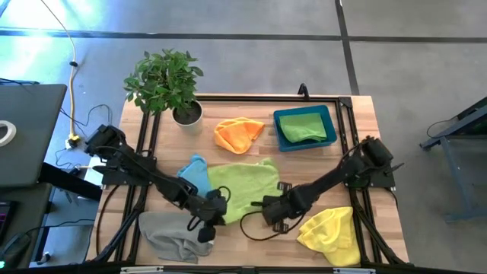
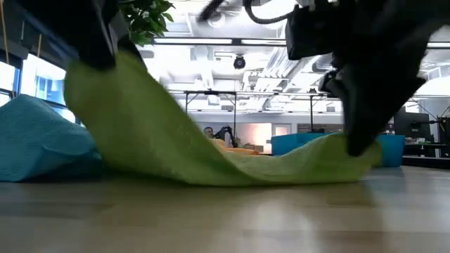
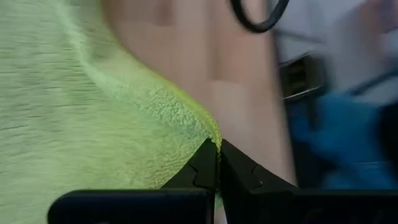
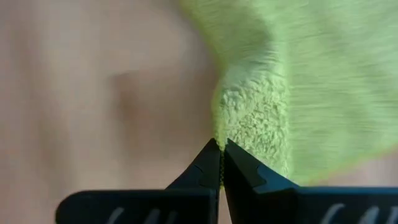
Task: Fold microfiber towels
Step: Fold the light green microfiber cloth
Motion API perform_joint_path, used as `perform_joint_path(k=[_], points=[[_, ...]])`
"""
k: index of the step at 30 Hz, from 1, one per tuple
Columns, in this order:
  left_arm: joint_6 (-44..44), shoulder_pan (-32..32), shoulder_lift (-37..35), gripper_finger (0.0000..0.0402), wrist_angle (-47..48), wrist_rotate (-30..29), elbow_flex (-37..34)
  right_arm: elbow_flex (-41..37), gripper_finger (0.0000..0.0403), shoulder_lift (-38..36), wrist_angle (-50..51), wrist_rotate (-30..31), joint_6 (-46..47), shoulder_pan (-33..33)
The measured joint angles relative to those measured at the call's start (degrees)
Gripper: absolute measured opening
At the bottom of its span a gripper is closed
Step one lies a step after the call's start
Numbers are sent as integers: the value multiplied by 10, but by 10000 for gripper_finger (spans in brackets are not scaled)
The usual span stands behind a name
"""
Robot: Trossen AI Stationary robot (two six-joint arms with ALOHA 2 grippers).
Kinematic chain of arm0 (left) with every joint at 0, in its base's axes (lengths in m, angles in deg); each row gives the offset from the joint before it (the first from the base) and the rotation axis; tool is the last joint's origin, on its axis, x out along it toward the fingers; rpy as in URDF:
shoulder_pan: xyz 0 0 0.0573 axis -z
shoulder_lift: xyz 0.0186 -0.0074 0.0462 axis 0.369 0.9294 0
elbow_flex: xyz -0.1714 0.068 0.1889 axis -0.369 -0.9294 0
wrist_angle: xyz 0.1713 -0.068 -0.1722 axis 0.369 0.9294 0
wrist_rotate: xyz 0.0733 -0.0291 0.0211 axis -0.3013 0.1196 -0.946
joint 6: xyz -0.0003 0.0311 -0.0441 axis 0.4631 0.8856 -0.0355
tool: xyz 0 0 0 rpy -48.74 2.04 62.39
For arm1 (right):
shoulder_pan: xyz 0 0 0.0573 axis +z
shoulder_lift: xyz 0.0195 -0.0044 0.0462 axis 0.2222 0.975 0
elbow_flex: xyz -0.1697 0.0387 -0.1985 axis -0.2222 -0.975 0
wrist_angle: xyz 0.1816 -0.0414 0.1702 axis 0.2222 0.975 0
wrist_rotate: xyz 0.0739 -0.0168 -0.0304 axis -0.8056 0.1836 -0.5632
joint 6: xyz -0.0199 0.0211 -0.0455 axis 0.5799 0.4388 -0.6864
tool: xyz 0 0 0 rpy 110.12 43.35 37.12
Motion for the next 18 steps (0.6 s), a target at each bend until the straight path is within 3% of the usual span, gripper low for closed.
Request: perform_joint_path(k=[3,6,13,18], points=[[-13,0,6,0,-49,59,0,-12,0,-17,-29,-105,-40,-7],[-10,-1,9,0,-36,62,1,-15,0,-36,-26,-119,-81,-9],[-3,-21,9,0,111,-81,0,-15,0,-48,10,-62,-160,-61],[-5,-43,9,0,150,-134,0,-15,0,-48,58,-13,-199,-118]])
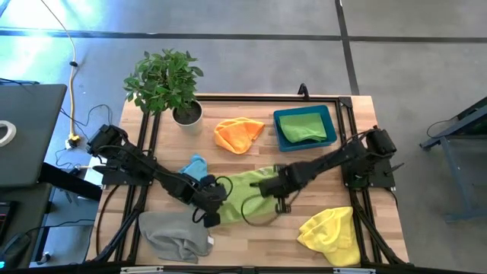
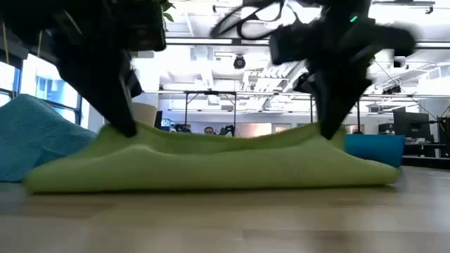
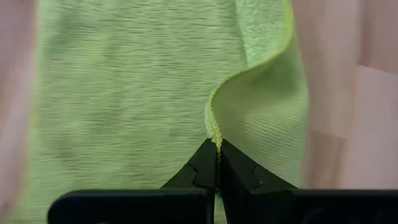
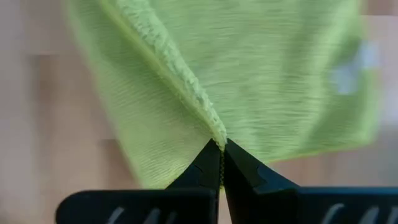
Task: Fold microfiber towels
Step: Fold the light green microfiber cloth
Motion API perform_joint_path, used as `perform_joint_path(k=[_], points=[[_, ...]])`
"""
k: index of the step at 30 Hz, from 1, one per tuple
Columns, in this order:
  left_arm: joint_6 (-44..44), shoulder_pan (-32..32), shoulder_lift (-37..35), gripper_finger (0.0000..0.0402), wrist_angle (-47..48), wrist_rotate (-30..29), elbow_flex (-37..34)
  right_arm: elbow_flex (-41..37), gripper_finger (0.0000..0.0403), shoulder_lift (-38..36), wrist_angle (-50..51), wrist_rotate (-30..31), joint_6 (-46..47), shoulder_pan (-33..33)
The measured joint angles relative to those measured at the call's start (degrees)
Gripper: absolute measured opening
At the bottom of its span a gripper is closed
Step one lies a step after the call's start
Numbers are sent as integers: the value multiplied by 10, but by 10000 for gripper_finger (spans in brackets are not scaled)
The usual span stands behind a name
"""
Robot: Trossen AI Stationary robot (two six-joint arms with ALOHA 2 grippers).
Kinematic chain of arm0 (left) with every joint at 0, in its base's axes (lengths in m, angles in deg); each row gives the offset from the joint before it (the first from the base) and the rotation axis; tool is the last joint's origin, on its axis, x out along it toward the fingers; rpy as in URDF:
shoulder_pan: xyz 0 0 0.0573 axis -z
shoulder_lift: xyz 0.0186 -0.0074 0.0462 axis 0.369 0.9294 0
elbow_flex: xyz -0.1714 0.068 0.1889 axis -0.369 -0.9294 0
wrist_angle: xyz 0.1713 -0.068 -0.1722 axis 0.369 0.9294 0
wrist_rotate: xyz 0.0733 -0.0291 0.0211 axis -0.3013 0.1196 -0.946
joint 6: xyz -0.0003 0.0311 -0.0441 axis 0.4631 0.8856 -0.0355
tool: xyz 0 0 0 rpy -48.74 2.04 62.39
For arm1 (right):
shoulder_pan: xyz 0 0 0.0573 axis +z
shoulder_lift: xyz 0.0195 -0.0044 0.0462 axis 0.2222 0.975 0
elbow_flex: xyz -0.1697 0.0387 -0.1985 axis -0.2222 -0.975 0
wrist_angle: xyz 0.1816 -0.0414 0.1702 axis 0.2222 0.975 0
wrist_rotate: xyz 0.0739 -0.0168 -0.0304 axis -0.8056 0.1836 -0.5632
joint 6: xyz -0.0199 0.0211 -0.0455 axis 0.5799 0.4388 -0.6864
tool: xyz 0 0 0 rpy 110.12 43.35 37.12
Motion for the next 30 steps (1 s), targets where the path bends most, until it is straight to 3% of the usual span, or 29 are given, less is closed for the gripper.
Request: perform_joint_path(k=[17,30], points=[[-21,-31,0,0,110,-101,0,0,0,1,-1,10,-110,-134],[-45,-43,1,1,155,-150,0,0,11,1,-13,27,-123,-178]])
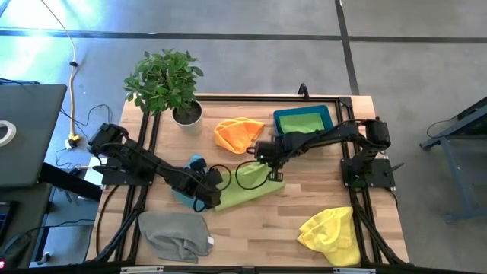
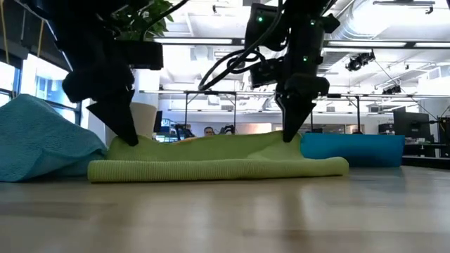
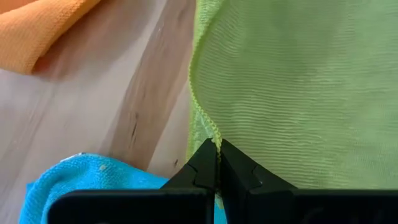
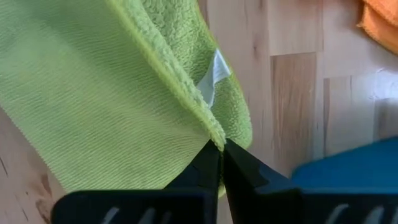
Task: Fold microfiber towels
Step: Fold the light green microfiber cloth
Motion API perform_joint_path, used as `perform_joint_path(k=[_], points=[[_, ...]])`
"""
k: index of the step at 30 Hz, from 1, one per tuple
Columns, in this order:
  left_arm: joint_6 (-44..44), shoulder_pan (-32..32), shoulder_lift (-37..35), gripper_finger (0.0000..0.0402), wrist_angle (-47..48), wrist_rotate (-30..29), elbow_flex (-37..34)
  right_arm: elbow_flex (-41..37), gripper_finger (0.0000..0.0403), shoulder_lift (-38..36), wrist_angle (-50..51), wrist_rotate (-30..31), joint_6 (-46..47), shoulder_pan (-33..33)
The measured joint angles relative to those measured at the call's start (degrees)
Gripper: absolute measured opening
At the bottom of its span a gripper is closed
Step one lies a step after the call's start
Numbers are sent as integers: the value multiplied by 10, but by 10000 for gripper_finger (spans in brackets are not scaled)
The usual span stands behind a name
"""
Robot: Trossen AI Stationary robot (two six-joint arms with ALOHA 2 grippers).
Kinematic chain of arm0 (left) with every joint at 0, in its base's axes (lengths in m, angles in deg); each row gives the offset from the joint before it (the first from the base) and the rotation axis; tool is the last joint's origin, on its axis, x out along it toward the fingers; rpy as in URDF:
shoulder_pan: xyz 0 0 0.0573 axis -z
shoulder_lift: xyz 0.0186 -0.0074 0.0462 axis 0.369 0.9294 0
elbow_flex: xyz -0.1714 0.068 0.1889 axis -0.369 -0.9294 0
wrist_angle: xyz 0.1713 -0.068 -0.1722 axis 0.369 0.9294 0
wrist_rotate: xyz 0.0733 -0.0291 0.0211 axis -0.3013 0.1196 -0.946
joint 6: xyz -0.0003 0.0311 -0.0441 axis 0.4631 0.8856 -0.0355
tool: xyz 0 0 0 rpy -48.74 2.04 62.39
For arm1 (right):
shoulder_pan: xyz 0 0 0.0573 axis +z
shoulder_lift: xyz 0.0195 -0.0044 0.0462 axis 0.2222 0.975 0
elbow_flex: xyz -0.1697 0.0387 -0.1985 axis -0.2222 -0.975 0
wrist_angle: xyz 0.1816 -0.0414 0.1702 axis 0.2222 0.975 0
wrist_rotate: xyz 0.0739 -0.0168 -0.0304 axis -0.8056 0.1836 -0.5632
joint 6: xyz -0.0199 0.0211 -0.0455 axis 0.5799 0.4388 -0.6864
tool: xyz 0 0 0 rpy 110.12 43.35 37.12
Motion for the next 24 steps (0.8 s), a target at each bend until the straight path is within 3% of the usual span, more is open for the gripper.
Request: perform_joint_path(k=[3,7,9,11,14,17,24], points=[[0,-6,4,1,4,0,0,0,41,0,0,13,-12,-1],[0,-13,3,1,6,0,0,0,99,0,13,93,-25,-1],[0,-15,3,1,6,0,0,0,122,0,25,101,-23,-1],[0,-16,3,1,7,0,0,0,135,0,30,76,-19,-1],[0,-19,3,1,7,0,0,-2,140,0,18,-10,-26,6],[0,-22,3,1,7,0,0,-38,140,0,-76,-58,-38,18],[4,-22,3,30,8,-7,0,-112,138,0,-168,-59,-13,28]])
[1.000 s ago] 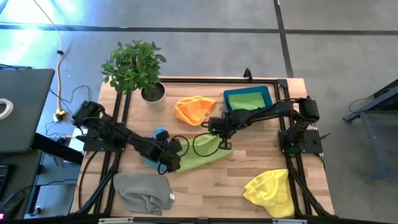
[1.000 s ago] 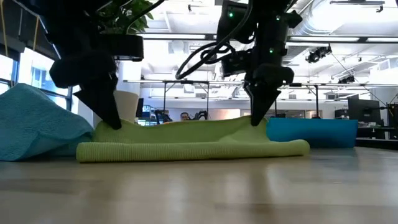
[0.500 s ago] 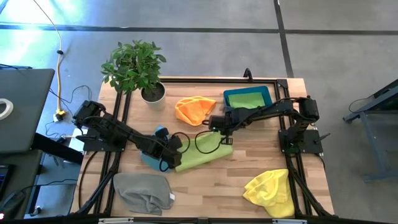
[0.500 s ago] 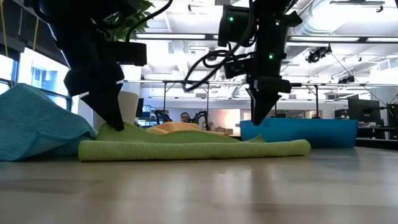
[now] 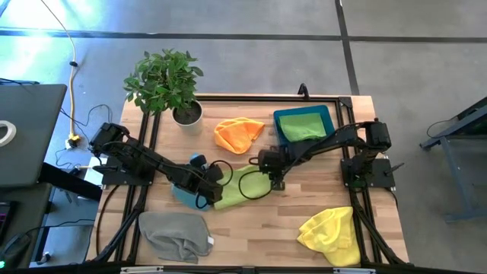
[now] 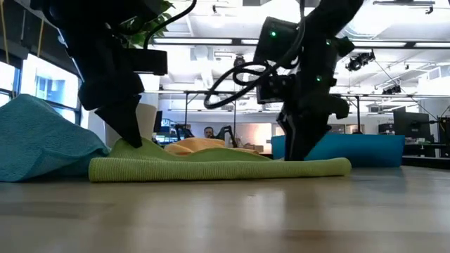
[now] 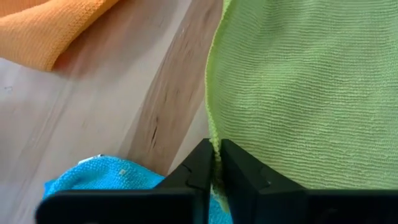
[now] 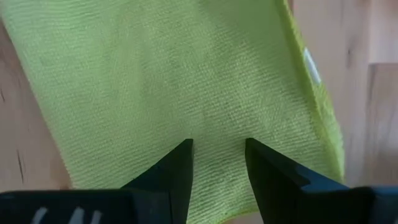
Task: Fold microfiber towels
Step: Fold the light green microfiber cloth
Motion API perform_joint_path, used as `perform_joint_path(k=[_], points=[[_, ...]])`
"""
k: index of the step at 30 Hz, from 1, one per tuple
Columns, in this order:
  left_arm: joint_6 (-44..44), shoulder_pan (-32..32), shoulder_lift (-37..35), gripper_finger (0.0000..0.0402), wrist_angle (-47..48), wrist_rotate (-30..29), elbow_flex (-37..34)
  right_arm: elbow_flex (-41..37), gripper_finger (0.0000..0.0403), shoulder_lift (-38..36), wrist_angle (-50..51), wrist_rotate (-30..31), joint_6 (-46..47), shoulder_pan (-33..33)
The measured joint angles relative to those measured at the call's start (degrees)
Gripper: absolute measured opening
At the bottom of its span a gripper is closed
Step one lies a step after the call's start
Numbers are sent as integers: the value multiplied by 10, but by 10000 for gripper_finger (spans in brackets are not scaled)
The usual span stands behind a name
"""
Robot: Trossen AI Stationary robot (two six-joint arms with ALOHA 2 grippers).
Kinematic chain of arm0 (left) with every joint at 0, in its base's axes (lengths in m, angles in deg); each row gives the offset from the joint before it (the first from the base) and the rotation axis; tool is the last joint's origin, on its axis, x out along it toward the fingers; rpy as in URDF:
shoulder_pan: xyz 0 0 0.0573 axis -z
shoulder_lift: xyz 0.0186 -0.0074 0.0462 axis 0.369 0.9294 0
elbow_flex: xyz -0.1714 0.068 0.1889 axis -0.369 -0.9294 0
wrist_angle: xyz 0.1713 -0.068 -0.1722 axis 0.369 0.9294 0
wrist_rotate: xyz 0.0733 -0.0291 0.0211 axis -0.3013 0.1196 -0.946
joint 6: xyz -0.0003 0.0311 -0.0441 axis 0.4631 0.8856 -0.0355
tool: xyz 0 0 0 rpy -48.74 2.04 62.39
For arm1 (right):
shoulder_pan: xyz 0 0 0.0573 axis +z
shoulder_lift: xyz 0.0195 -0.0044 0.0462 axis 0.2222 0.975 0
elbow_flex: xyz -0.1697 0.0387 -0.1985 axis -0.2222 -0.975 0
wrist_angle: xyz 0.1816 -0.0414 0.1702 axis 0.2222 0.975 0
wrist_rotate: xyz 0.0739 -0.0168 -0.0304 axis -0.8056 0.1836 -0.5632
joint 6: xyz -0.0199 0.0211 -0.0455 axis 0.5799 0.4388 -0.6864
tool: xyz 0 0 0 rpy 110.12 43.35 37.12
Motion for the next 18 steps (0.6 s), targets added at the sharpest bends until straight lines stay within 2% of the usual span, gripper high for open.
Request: perform_joint_path(k=[8,11,15,18], points=[[66,0,0,113,4,-1,0,-30,137,-4,-10,-2,15,2],[77,0,0,139,3,18,16,-31,137,-4,-4,7,12,2],[129,3,0,153,-14,79,43,-31,137,-4,33,26,-10,0],[166,5,0,153,-32,96,45,-31,137,-10,61,32,-14,-4]])
